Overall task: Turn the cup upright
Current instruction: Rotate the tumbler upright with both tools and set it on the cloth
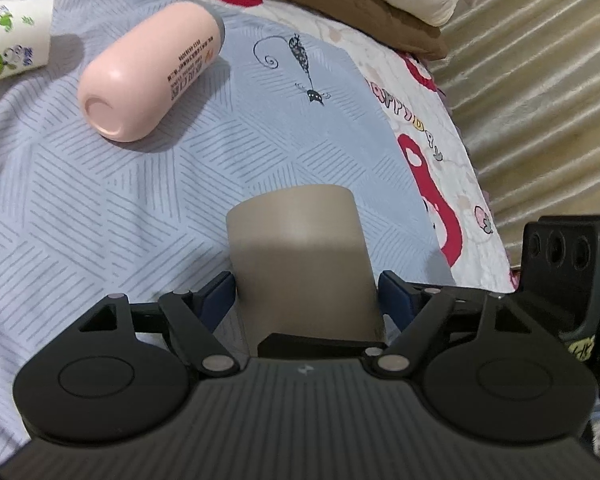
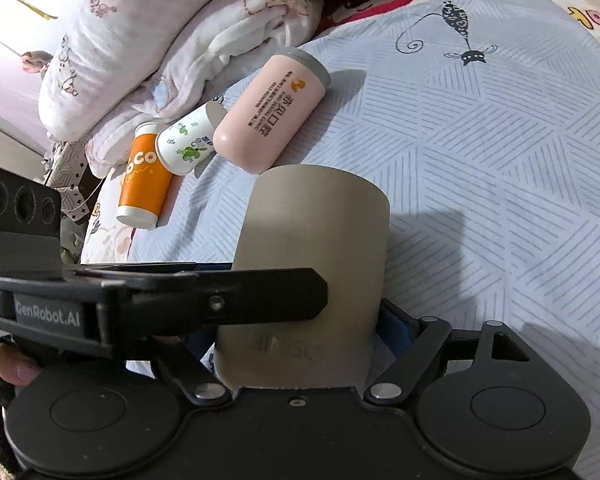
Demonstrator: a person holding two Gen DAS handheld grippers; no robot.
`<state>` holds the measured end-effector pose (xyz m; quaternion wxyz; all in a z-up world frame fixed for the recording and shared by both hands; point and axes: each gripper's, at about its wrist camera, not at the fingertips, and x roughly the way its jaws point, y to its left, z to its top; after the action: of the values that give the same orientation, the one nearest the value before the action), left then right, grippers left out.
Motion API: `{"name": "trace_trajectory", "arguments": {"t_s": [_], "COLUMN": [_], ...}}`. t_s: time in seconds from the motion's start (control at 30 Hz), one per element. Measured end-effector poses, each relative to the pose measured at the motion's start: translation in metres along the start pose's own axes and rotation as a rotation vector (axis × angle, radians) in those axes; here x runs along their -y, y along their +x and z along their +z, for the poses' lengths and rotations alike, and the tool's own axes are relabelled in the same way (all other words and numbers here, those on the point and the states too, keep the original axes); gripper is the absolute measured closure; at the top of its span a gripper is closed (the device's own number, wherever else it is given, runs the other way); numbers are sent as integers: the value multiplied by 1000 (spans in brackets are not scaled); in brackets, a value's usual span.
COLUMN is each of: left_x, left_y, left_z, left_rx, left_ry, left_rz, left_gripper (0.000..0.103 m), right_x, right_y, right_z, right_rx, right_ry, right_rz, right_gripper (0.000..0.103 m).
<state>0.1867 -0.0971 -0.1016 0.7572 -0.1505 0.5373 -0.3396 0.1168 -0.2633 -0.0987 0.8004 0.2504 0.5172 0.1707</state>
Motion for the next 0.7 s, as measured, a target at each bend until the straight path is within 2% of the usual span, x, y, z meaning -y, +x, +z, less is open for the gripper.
{"name": "trace_trajectory", "arguments": {"t_s": [0.13, 0.3, 0.57, 0.7], "left_x": [1, 0, -1, -4], "left_y": [-16, -35, -61, -74], "left_z": [-10, -20, -38, -49], "left_rx": [38, 84, 176, 258], "left_ry": [39, 142, 259, 315], "left_rz": [32, 55, 129, 177], "left_gripper": [26, 26, 26, 28], "right_x": [-11, -37, -75, -92], "right_y": [3, 7, 18, 28], "right_z": [-5, -13, -30, -39], "right_rx": [2, 30, 126, 197], "right_ry": [-52, -220, -469, -582], "right_rz": [11, -14, -74, -119], "right_gripper": [18, 18, 18, 18]}}
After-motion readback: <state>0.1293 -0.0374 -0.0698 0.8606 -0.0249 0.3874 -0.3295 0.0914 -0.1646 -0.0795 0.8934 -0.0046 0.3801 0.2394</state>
